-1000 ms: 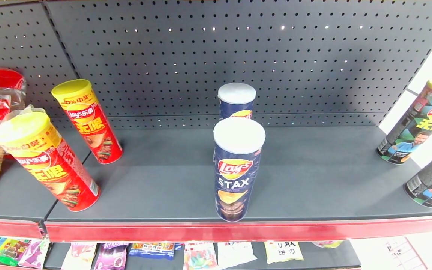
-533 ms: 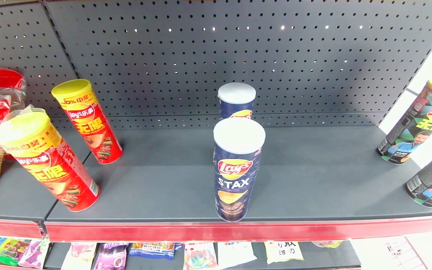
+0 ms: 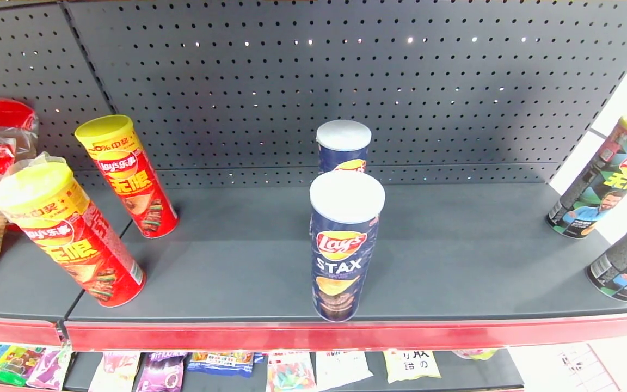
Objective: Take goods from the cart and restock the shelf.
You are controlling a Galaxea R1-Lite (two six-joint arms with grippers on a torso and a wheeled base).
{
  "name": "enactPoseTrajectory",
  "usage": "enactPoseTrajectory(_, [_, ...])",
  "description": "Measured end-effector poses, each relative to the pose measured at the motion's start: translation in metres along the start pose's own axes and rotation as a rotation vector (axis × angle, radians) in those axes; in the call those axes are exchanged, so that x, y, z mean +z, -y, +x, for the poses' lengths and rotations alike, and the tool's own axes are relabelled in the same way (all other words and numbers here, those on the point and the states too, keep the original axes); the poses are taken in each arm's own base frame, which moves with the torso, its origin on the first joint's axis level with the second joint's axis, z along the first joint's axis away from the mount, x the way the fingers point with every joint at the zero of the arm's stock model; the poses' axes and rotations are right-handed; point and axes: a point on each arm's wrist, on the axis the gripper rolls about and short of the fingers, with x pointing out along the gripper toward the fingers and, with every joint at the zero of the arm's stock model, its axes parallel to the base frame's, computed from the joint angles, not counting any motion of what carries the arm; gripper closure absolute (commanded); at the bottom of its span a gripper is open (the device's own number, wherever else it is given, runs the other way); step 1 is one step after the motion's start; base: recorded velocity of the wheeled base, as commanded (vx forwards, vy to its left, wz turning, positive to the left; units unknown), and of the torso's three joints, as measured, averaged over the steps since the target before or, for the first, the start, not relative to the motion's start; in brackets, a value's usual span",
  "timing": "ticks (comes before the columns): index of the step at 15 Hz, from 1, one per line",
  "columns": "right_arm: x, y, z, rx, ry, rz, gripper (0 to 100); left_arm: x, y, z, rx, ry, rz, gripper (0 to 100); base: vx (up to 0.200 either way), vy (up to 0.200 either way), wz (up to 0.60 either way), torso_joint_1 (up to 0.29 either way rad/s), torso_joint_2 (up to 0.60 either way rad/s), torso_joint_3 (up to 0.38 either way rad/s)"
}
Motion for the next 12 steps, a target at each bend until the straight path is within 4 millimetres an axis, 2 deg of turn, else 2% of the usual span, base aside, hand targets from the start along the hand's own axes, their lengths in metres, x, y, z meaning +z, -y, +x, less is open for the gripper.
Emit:
enactPoseTrajectory(3, [0.028, -0.002, 0.053, 0.080, -0.171, -0.004, 0, 0.000, 0.000, 0.000, 0.000, 0.000, 0.000, 0, 0.000, 0.000, 0.00, 0.000, 0.00, 0.000])
enactPoseTrajectory(6, [0.027, -0.016, 0.100, 0.196, -0.328, -0.067, 0, 0.000, 0.000, 0.000, 0.000, 0.000, 0.000, 0, 0.000, 0.000, 0.00, 0.000, 0.00, 0.000])
enactPoseTrajectory(9, [0.024, -0.041, 0.133, 0.241, -0.350, -0.128, 0, 0.000, 0.000, 0.000, 0.000, 0.000, 0.000, 0, 0.000, 0.000, 0.00, 0.000, 0.00, 0.000])
enactPoseTrajectory(12, [0.020, -0.073, 0.153, 0.302, -0.316, -0.166, 0, 0.000, 0.000, 0.000, 0.000, 0.000, 0.000, 0, 0.000, 0.000, 0.00, 0.000, 0.00, 0.000])
